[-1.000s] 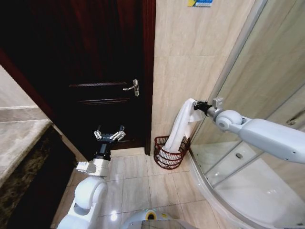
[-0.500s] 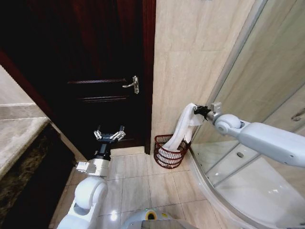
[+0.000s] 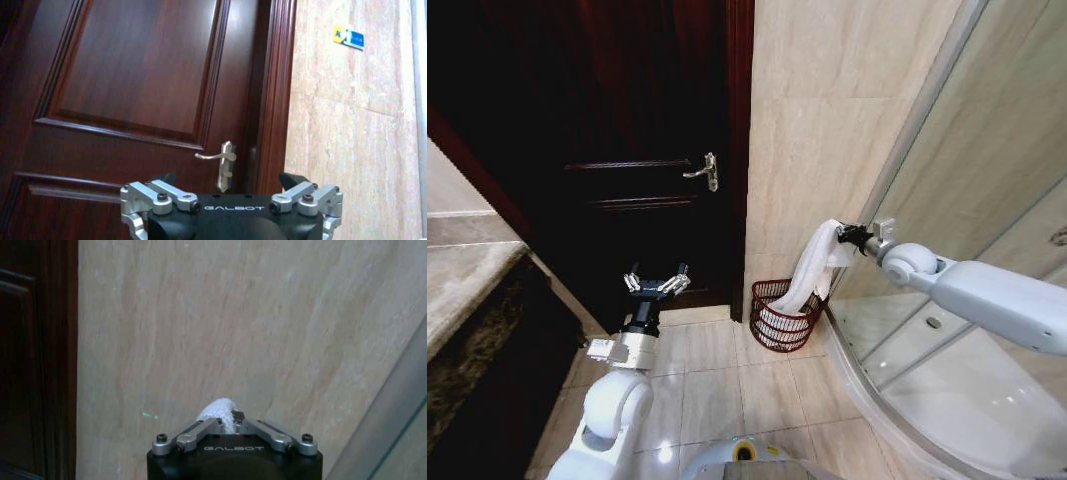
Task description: Discard the used towel into the hamper.
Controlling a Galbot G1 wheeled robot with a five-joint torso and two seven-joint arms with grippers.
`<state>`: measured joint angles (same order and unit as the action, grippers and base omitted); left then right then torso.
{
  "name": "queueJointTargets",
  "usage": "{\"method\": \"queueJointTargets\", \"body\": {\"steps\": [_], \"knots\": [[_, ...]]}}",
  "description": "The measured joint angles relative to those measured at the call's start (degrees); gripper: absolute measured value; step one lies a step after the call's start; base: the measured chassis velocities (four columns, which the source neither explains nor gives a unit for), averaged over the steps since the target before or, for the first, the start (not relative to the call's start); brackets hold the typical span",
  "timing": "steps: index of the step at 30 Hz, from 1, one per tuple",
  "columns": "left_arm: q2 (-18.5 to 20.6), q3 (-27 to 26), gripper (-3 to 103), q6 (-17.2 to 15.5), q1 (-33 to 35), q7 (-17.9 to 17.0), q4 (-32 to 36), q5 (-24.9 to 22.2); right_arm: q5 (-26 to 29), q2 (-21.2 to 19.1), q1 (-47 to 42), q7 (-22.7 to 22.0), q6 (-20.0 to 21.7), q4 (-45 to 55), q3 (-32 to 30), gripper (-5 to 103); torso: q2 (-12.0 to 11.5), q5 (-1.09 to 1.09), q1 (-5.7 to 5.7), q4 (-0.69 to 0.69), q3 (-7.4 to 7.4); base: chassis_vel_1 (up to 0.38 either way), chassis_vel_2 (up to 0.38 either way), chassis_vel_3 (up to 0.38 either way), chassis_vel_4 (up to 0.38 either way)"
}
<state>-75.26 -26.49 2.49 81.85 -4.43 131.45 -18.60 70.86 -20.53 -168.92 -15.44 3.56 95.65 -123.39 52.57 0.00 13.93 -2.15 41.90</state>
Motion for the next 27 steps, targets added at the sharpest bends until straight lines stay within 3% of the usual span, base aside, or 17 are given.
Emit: {"method": "queueJointTargets", "body": {"steps": [27], "knots": [[0.0, 0.0, 100, 0.0, 0.0, 0.0, 0.0, 0.0, -0.4, -4.5, -0.7, -0.4, 0.0, -5.3, 1.0, 1, -6.8, 0.0, -3.23, 0.0, -3.58, 0.0, 0.0, 0.0, 0.0]]}}
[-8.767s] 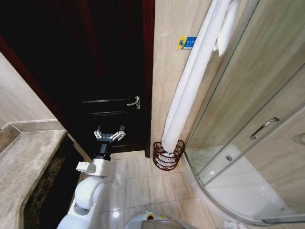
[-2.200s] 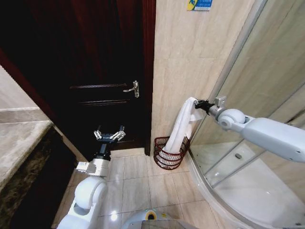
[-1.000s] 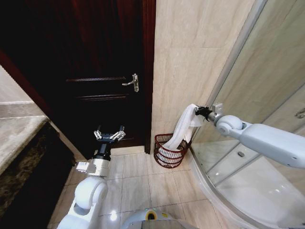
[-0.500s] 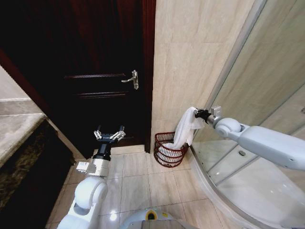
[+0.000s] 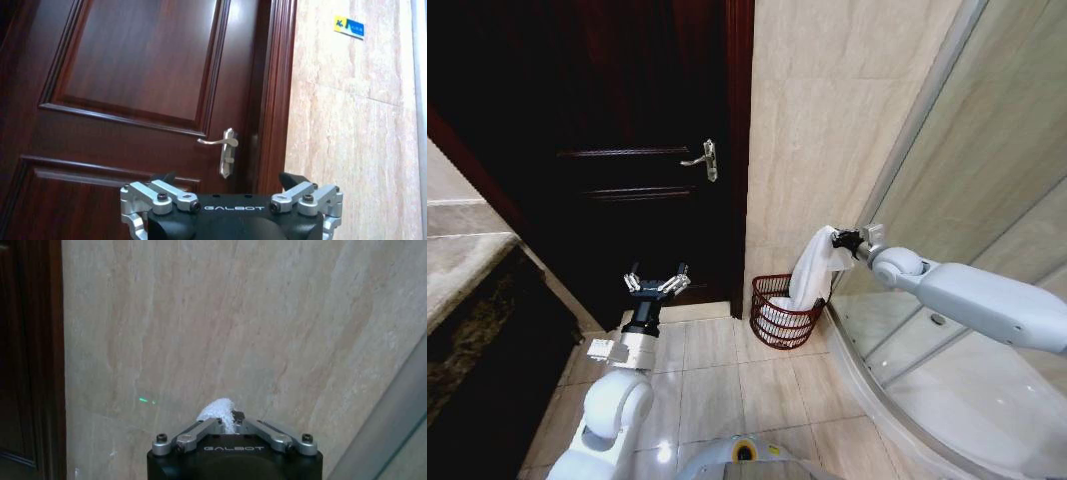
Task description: Discard the used towel into the hamper.
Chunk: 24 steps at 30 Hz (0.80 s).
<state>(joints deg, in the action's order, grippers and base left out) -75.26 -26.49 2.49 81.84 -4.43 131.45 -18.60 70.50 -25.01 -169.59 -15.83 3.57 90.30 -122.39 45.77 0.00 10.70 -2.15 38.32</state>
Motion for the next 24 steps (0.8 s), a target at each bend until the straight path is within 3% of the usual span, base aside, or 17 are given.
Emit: {"method": "queueJointTargets", "body": {"steps": [6, 11, 12, 13, 15, 18, 24], "knots": [[0.0, 0.0, 100, 0.0, 0.0, 0.0, 0.0, 0.0, -1.0, -0.2, 0.0, -0.5, 0.7, 0.0, 0.3, -2, -0.2, 0.0, -0.08, 0.0, -0.1, 0.0, 0.0, 0.0, 0.0], [0.0, 0.0, 100, 0.0, 0.0, 0.0, 0.0, 0.0, -1.9, -1.0, 0.0, -2.9, 0.9, 0.0, 0.5, 18, -0.1, 0.0, -0.04, 0.0, -0.05, 0.0, 0.0, 0.0, 0.0], [0.0, 0.0, 100, 0.0, 0.0, 0.0, 0.0, 0.0, -1.9, -1.1, 0.0, -3.1, 0.9, -0.1, 0.5, 18, 0.0, 0.0, -0.03, 0.0, -0.03, 0.0, 0.0, 0.0, 0.0], [0.0, 0.0, 100, 0.0, 0.0, 0.0, 0.0, 0.0, -2.0, -1.3, 0.0, -3.3, 0.9, -0.1, 0.5, 28, 0.0, 0.0, -0.01, 0.0, -0.01, 0.0, 0.0, 0.0, 0.0], [0.0, 0.0, 100, 0.0, 0.0, 0.0, 0.0, 0.0, -2.0, -1.5, 0.0, -3.4, 0.9, -0.1, 0.5, 28, 0.0, 0.0, 0.01, 0.0, 0.01, 0.0, 0.0, 0.0, 0.0], [0.0, 0.0, 100, 0.0, 0.0, 0.0, 0.0, 0.0, -2.0, -1.9, 0.0, -4.5, 1.0, -0.2, 0.7, 45, 0.2, 0.0, 0.06, 0.0, 0.06, 0.0, 0.0, 0.0, 0.0], [0.0, 0.0, 100, 0.0, 0.0, 0.0, 0.0, 0.0, -2.0, -2.1, 0.0, -5.2, 1.5, -0.1, 0.8, 61, 0.2, 0.0, 0.11, 0.0, 0.11, 0.0, 0.0, 0.0, 0.0]]}}
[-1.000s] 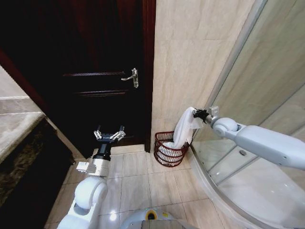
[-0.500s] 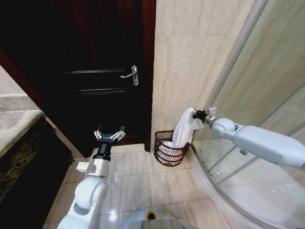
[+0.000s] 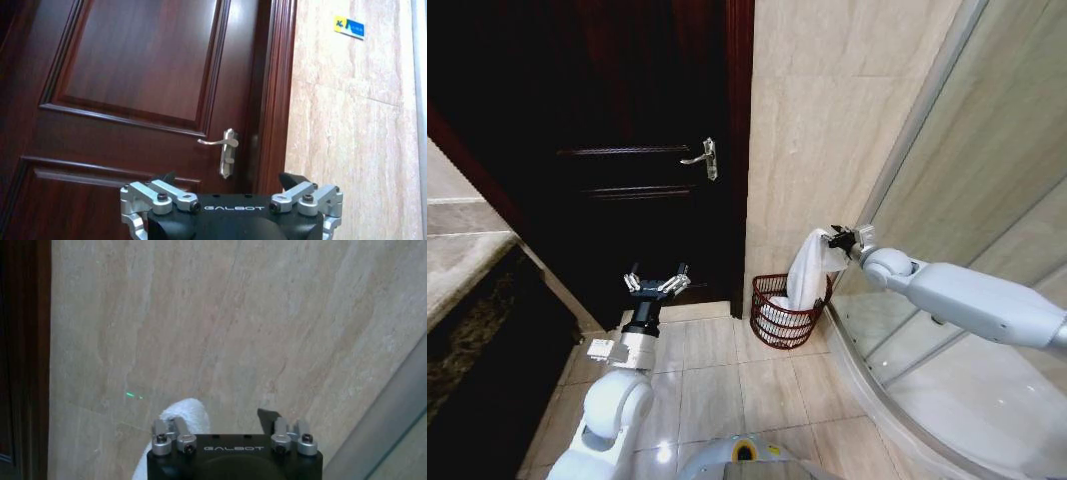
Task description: Discard the used towel into the hamper.
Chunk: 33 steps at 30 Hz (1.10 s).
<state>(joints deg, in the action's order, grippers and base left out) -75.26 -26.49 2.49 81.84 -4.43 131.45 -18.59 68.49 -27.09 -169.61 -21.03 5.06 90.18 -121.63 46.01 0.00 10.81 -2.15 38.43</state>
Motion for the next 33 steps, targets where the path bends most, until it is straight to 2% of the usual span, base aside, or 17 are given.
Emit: {"method": "queueJointTargets", "body": {"steps": [1, 2, 3, 4, 6, 8, 10, 11, 13, 16, 21, 24, 28, 33], "knots": [[0.0, 0.0, 100, 0.0, 0.0, 0.0, 0.0, 0.0, 0.0, 0.0, 0.0, -0.1, 0.1, 0.0, 0.0, 67, 0.0, 0.0, 0.01, 0.0, 0.01, 0.0, 0.0, 0.0, 0.0], [0.0, 0.0, 100, 0.0, 0.0, 0.0, 0.0, 0.0, 0.0, 0.0, 0.0, -0.1, 0.1, 0.0, 0.0, 67, 0.0, 0.0, 0.01, 0.0, 0.01, 0.0, 0.0, 0.0, 0.0], [0.0, 0.0, 100, 0.0, 0.0, 0.0, 0.0, 0.0, 0.0, 0.0, 0.0, -0.2, 0.3, 0.1, 0.0, 78, 0.0, 0.0, 0.02, 0.0, 0.02, 0.0, 0.0, 0.0, 0.0], [0.0, 0.0, 100, 0.0, 0.0, 0.0, 0.0, 0.0, 0.2, -0.1, 0.0, -0.4, 1.1, -0.1, -0.1, 83, 0.1, 0.0, 0.04, 0.0, 0.04, 0.0, 0.0, 0.0, 0.0], [0.0, 0.0, 100, 0.0, 0.0, 0.0, 0.0, 0.0, 0.9, -0.2, 0.0, 0.2, 2.3, -0.5, -0.6, 83, 0.1, 0.0, 0.05, 0.0, 0.06, 0.0, 0.0, 0.0, 0.0], [0.0, 0.0, 100, 0.0, 0.0, 0.0, 0.0, 0.0, 3.3, -0.6, 0.2, 2.1, 5.3, -1.6, -1.8, 93, 0.1, 0.0, 0.06, 0.01, 0.07, 0.0, 0.0, 0.0, 0.0], [0.0, 0.0, 100, 0.0, 0.0, 0.0, 0.0, 0.0, 8.8, -1.5, 0.9, 2.8, 10.1, -2.9, -3.2, 100, 0.2, 0.0, 0.08, 0.0, 0.09, 0.0, 0.0, 0.0, 0.0], [0.0, 0.0, 100, 0.0, 0.0, 0.0, 0.0, 0.0, 8.8, -1.5, 0.9, 2.8, 10.1, -2.9, -3.2, 100, 0.2, 0.0, 0.08, 0.0, 0.09, 0.0, 0.0, 0.0, 0.0], [0.0, 0.0, 100, 0.0, 0.0, 0.0, 0.0, 0.0, 12.9, -2.8, 1.9, 3.2, 13.6, -4.9, -3.8, 100, 0.2, 0.01, 0.1, 0.0, 0.11, 0.0, 0.0, 0.0, 0.0], [0.0, 0.0, 100, 0.0, 0.0, 0.0, 0.0, 0.0, 14.7, -3.9, 2.1, 3.2, 15.5, -6.3, -4.4, 100, 0.2, 0.01, 0.11, 0.0, 0.12, 0.0, 0.0, 0.0, 0.0], [0.0, 0.0, 100, 0.0, 0.0, 0.0, 0.0, 0.0, 16.9, -8.1, 0.3, 2.0, 21.5, -11.5, -9.4, 100, 0.3, -0.03, 0.13, -0.01, 0.15, 0.0, 0.0, 0.0, 0.0], [0.0, 0.0, 100, 0.0, 0.0, 0.0, 0.0, 0.0, 18.6, -8.7, 0.3, 1.2, 23.7, -12.2, -10.3, 100, 0.3, 0.01, 0.13, -0.01, 0.15, 0.0, 0.0, 0.0, 0.0], [0.0, 0.0, 100, 0.0, 0.0, 0.0, 0.0, 0.0, 21.4, -9.9, 0.4, -0.1, 29.2, -13.8, -12.8, 100, 0.3, 0.0, 0.14, 0.01, 0.16, 0.0, 0.0, 0.0, 0.0], [0.0, 0.0, 100, 0.0, 0.0, 0.0, 0.0, 0.0, 24.3, -11.1, 0.6, -2.7, 32.4, -15.0, -15.7, 100, 0.3, 0.0, 0.16, 0.0, 0.17, 0.0, 0.0, 0.0, 0.0]]}}
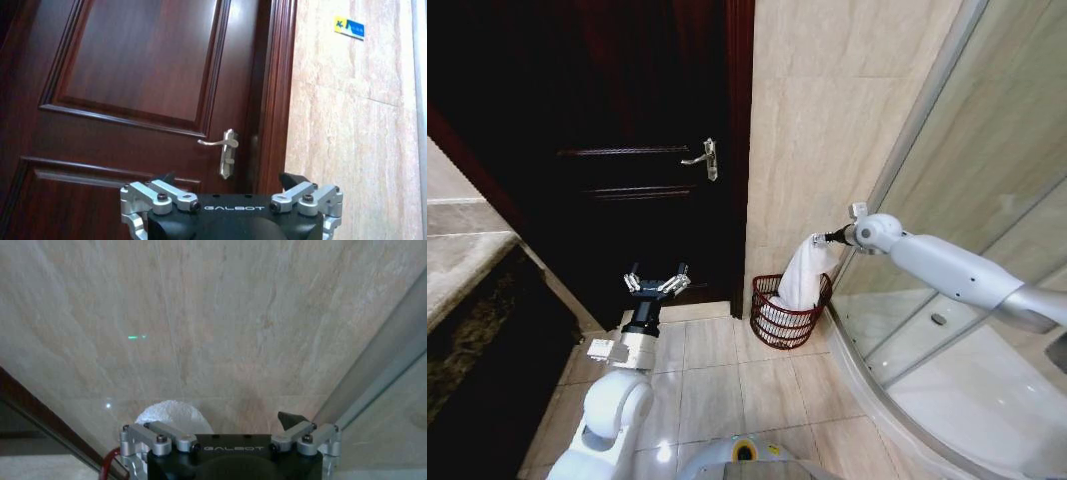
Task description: Discard the used towel into the hamper.
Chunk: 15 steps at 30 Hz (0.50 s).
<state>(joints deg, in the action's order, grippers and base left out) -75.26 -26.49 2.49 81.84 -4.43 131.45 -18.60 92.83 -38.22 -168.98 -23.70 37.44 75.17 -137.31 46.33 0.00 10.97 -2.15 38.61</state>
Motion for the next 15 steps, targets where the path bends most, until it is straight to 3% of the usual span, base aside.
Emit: {"method": "queueJointTargets", "body": {"steps": [6, 12, 15], "knots": [[0.0, 0.0, 100, 0.0, 0.0, 0.0, 0.0, 0.0, 3.7, -1.4, 2.9, -1.9, 3.8, -1.9, -2.1, 100, 0.0, 0.0, 0.01, -0.01, 0.01, 0.0, 0.0, 0.0, 0.0], [0.0, 0.0, 100, 0.0, 0.0, 0.0, 0.0, 0.0, 5.4, -2.4, 4.2, -3.7, 4.7, -3.6, -2.7, 100, 0.0, 0.01, 0.01, 0.0, 0.01, 0.0, 0.0, 0.0, 0.0], [0.0, 0.0, 100, 0.0, 0.0, 0.0, 0.0, 0.0, 2.2, -2.4, 1.6, -4.9, 4.4, -2.6, -2.9, 100, 0.0, -0.04, 0.02, -0.01, 0.03, 0.0, 0.0, 0.0, 0.0]]}}
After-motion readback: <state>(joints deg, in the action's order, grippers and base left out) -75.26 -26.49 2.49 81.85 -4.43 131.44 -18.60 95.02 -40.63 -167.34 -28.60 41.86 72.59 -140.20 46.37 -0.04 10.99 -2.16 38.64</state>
